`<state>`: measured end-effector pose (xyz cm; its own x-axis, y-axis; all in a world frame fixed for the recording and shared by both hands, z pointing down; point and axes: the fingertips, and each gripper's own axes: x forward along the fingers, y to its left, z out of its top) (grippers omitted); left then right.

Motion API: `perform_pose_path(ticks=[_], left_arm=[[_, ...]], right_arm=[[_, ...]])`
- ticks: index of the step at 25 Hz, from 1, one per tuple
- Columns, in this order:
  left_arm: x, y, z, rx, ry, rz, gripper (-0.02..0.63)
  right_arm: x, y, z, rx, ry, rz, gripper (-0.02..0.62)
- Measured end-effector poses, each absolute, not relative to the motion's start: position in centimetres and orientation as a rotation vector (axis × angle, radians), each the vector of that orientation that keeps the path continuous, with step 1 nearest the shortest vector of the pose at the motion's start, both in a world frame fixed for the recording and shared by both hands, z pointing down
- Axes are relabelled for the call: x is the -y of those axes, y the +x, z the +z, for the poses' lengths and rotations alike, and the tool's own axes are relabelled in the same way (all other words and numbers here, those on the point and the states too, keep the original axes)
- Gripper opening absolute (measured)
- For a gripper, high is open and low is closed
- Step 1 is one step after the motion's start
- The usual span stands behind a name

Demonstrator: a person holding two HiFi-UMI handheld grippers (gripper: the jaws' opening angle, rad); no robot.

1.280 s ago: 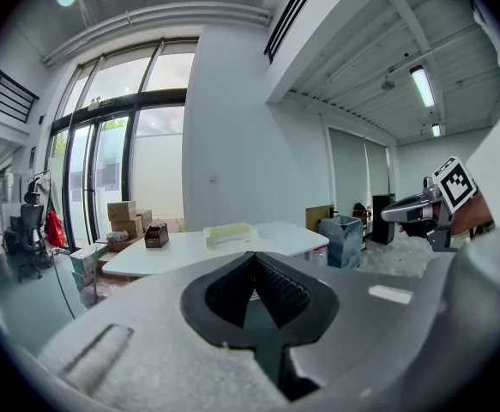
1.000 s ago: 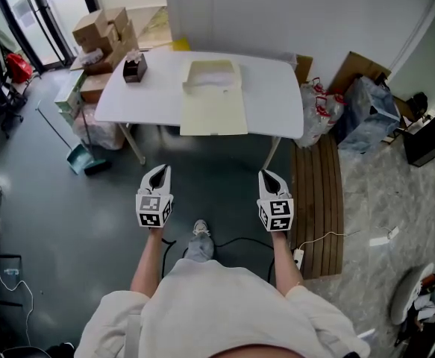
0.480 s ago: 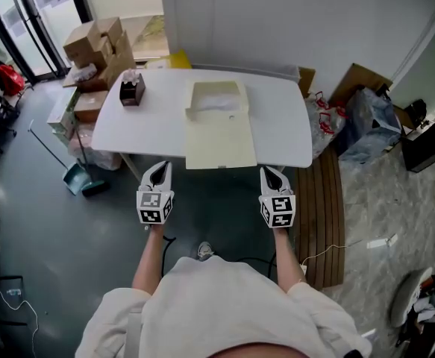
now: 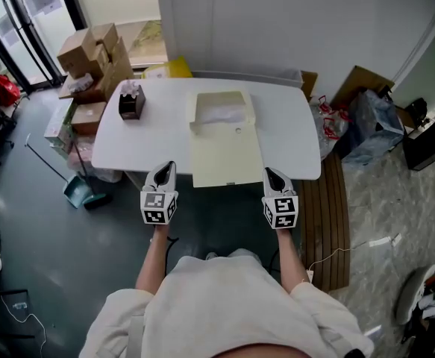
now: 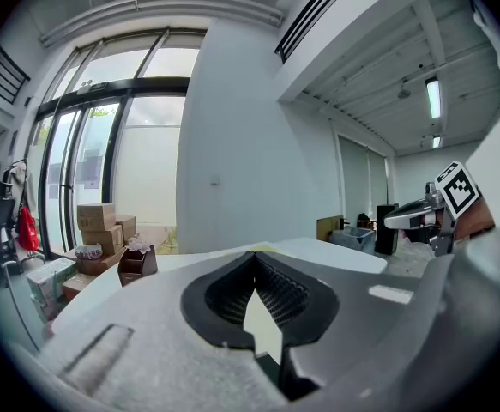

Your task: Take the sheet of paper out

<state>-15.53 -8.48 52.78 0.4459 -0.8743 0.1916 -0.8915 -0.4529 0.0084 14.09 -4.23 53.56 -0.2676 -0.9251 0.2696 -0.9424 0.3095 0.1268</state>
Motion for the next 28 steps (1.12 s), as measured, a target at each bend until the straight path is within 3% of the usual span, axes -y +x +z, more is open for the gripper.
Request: perform_pose_path(ticks=[13,28], left_arm=[[12.9,-15.6,54.7,1.571,2.555,0.27,0.006],[25.6,-14.4,54.6,1.651,2.5,0.311,0.006]], right_arm=[[9.0,13.9,55.4,2.29,1.665,0.115,0.002],[24.2,15.2,54.5,2.373,1.605,0.095,0.002]])
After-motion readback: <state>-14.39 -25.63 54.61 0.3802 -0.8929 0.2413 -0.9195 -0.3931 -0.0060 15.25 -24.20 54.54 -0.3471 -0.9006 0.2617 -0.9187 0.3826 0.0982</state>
